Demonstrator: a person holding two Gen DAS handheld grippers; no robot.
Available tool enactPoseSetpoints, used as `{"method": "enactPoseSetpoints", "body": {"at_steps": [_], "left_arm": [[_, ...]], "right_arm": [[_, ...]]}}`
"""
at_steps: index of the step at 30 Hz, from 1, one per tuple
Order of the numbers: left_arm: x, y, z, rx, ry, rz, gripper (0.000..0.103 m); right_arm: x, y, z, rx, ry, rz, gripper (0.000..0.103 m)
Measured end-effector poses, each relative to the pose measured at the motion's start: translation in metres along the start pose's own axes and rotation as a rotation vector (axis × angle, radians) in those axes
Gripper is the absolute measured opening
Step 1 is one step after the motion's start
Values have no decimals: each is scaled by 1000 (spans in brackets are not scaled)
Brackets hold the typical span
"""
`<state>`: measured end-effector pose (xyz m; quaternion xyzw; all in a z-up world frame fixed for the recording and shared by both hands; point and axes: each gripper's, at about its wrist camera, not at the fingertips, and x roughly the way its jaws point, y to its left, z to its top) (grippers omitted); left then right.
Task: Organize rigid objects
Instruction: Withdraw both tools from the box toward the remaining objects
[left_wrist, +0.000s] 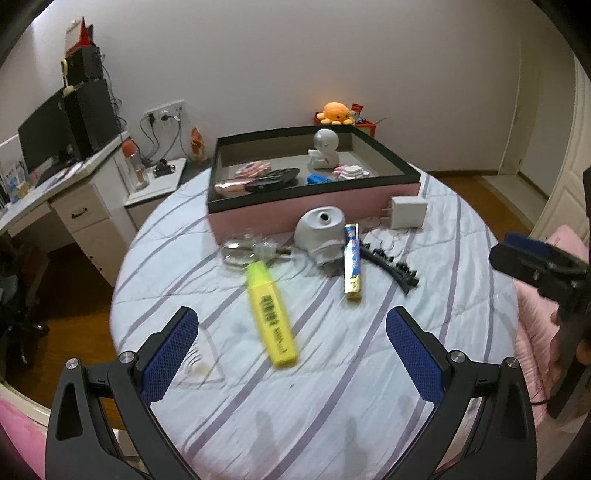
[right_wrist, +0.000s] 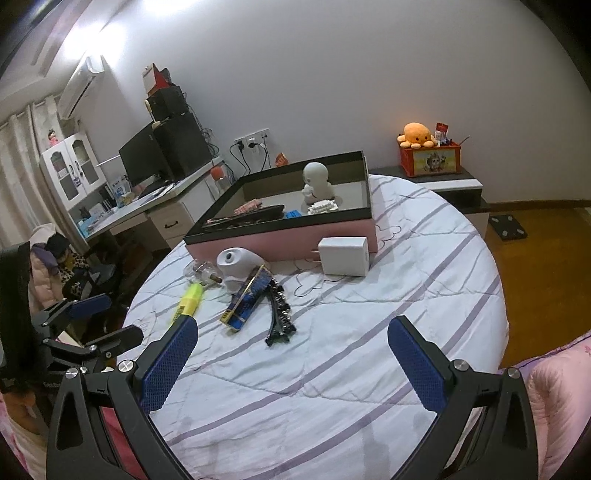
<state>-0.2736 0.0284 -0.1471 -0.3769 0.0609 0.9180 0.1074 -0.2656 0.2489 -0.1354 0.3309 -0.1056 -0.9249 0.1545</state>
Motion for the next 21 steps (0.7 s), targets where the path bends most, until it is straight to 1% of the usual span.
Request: {"method": "enactPoseSetpoints", "body": {"at_steps": [4, 7, 11, 16, 18, 21], "left_arm": [[21, -5, 15, -5, 11, -6, 103], [36, -4, 25, 9, 23, 33, 103], [62, 1, 33, 18, 69, 82, 103], [82, 2, 42, 23, 98, 82, 103], [88, 0, 46, 29, 99, 75, 103], [98, -5, 52, 50, 102, 87, 103]], "right_arm": [[10, -8, 7, 0, 9, -29, 103], [20, -15, 12, -1, 23, -47, 103], [34, -26, 15, 14, 46, -32, 103], [51, -34, 21, 22, 70, -30, 103], [56, -37, 23, 25, 75, -26, 103], [60, -40, 25, 28, 77, -19, 103]]}}
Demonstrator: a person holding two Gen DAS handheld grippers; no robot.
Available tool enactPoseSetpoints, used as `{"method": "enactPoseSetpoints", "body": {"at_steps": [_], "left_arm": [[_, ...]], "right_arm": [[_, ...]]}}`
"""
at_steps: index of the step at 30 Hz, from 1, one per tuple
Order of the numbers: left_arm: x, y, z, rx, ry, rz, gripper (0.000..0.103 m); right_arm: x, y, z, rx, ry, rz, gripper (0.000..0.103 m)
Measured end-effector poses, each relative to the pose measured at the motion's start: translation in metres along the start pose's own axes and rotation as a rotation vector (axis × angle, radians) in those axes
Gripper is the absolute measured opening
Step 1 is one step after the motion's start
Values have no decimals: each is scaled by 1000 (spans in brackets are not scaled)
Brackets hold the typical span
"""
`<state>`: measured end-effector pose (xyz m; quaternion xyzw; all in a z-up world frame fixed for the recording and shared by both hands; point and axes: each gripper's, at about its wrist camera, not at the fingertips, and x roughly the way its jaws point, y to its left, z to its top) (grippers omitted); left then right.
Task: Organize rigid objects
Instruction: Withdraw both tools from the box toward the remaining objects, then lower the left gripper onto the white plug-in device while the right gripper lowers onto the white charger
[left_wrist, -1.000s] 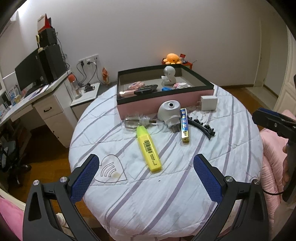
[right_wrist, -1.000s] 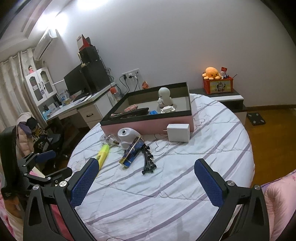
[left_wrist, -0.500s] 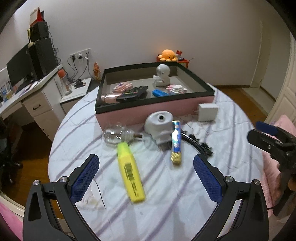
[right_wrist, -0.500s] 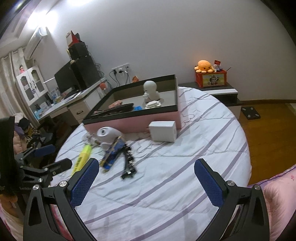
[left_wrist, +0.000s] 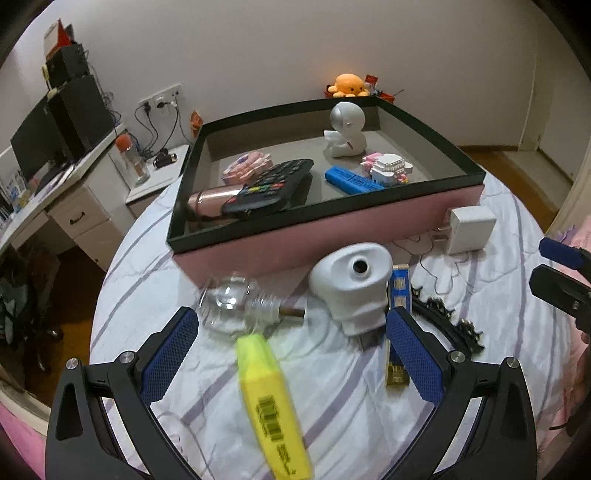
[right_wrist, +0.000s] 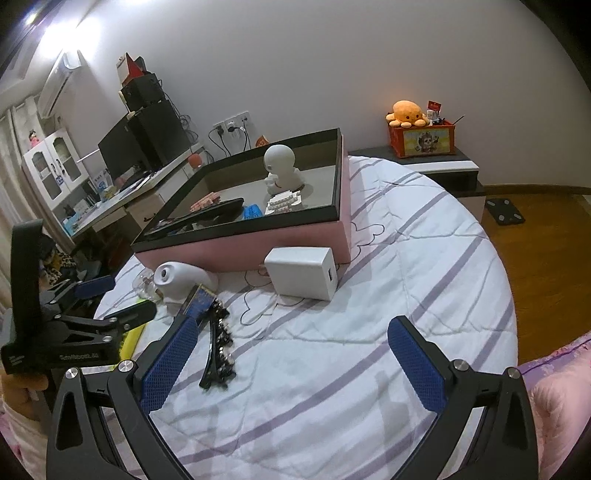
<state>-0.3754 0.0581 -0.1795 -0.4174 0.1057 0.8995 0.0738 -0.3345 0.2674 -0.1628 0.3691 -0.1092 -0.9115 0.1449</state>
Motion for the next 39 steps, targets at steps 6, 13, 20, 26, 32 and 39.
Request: {"method": "enactPoseSetpoints", "body": {"at_steps": [6, 13, 20, 26, 32, 39], "left_arm": [[14, -8, 8, 41, 13, 20, 103], [20, -14, 16, 57, 6, 27, 101], [18, -25, 20, 98, -6, -39, 63], [25, -31, 24, 113, 7, -78, 52], [21, -30, 18, 120, -2, -83, 52], [5, -18, 12, 89, -16, -99, 52]], "right_arm": [[6, -4, 3, -5, 15, 11, 103], [11, -9, 6, -2, 22, 24, 103], [13, -14, 6, 10, 28, 34, 103], [15, -15, 7, 10, 39, 36, 103], [18, -15, 7, 11, 43, 21, 103], [26, -13, 9, 9, 55, -19, 103]]}}
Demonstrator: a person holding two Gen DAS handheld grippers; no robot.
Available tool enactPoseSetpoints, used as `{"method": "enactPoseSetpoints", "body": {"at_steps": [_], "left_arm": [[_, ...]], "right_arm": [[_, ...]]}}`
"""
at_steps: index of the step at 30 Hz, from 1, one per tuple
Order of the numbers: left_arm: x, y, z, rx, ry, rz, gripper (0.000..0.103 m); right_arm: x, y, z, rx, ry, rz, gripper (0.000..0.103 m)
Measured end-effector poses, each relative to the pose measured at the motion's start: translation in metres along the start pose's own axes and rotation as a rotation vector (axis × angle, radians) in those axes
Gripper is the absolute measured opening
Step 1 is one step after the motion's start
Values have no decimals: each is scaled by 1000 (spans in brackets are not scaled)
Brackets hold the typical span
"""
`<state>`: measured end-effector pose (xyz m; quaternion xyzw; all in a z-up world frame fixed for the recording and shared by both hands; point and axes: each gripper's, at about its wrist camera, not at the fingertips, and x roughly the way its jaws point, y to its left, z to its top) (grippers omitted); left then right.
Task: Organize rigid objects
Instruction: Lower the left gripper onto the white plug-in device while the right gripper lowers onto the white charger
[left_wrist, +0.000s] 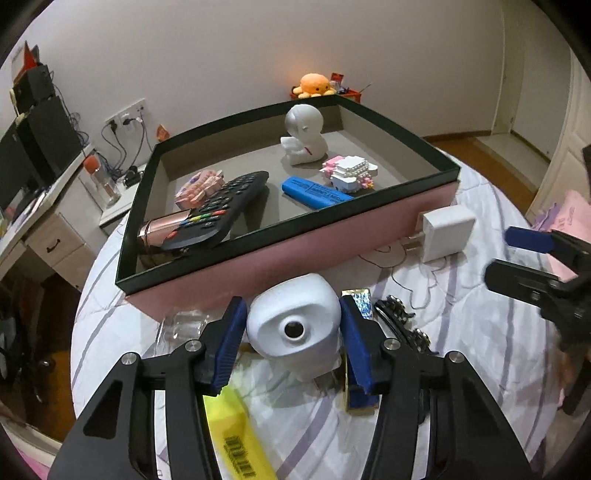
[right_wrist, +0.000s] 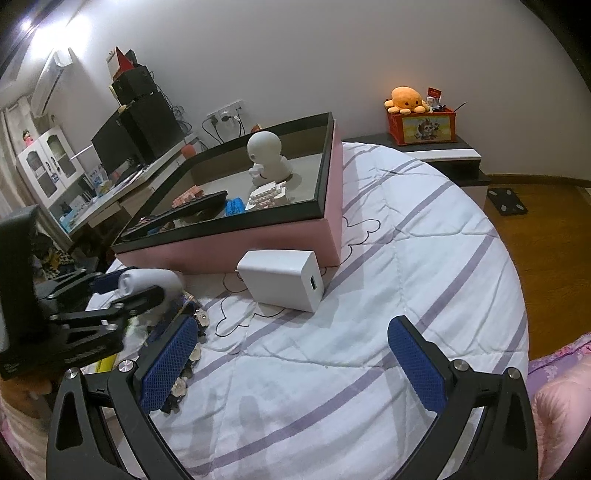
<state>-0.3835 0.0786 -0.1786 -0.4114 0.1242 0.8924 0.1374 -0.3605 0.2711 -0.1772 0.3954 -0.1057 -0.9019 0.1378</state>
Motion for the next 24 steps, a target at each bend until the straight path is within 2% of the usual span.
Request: {"method": "enactPoseSetpoints", "body": {"at_steps": [9, 24], "left_arm": [[-5, 4, -3, -1, -5, -9, 52], [5, 6, -2, -1, 15, -22, 52]], "right_arm": [[15, 10, 3, -45, 48, -69, 103], [25, 17, 18, -58, 65, -123, 103]]}}
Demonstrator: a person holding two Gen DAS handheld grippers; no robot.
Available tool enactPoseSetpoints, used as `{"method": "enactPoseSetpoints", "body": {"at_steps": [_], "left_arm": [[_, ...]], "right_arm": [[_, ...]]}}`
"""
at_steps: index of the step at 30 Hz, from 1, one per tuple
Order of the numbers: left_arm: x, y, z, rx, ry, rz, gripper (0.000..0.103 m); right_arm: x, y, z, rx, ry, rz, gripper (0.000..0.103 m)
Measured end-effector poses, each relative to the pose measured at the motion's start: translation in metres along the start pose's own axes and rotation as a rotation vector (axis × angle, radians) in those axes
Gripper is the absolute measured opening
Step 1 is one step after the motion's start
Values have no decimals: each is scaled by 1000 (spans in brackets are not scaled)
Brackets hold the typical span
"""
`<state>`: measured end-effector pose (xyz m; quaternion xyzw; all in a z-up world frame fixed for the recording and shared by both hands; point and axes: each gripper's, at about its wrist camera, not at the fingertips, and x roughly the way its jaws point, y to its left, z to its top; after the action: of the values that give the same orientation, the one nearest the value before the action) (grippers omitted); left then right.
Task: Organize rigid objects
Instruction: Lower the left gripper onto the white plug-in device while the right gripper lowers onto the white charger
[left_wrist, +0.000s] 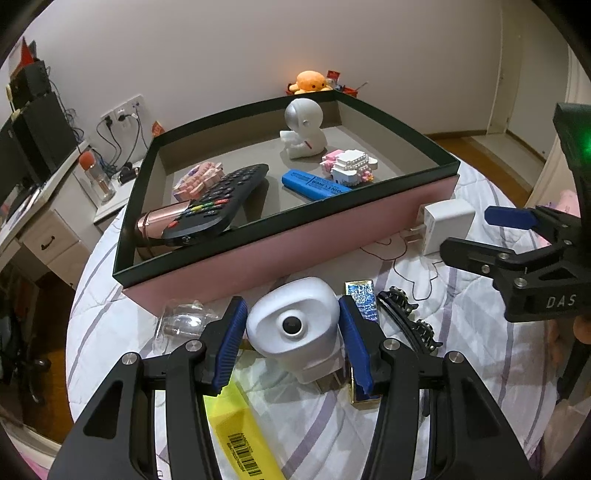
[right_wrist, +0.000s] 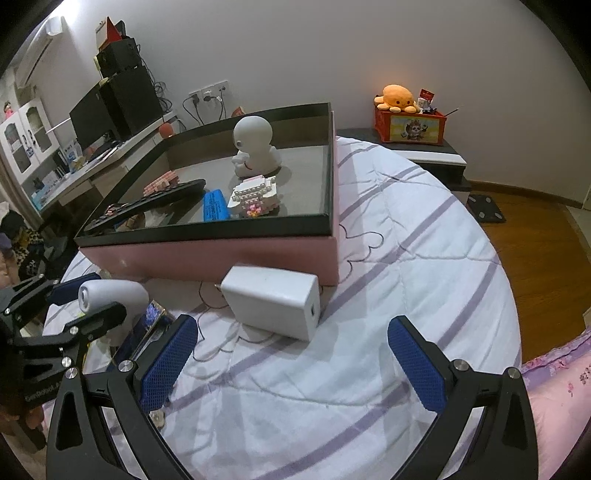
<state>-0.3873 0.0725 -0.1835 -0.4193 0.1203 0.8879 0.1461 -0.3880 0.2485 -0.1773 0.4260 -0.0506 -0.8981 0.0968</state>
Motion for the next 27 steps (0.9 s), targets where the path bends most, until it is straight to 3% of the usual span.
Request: {"method": "enactPoseSetpoints", "body": {"at_steps": [15, 17, 22, 27], "left_arm": [[14, 1, 1, 19, 24, -36, 54], [13, 2, 2, 13, 21, -42, 54], [9, 3, 1, 4, 16, -39, 54], [2, 4, 0, 2, 7, -33, 53]], "right_arm": [[31, 2, 12, 31, 22, 28, 102], [29, 1, 12, 33, 14, 31, 97], [25, -5, 13, 44, 12, 38, 71], [17, -12, 10, 75, 5, 73, 66]]}}
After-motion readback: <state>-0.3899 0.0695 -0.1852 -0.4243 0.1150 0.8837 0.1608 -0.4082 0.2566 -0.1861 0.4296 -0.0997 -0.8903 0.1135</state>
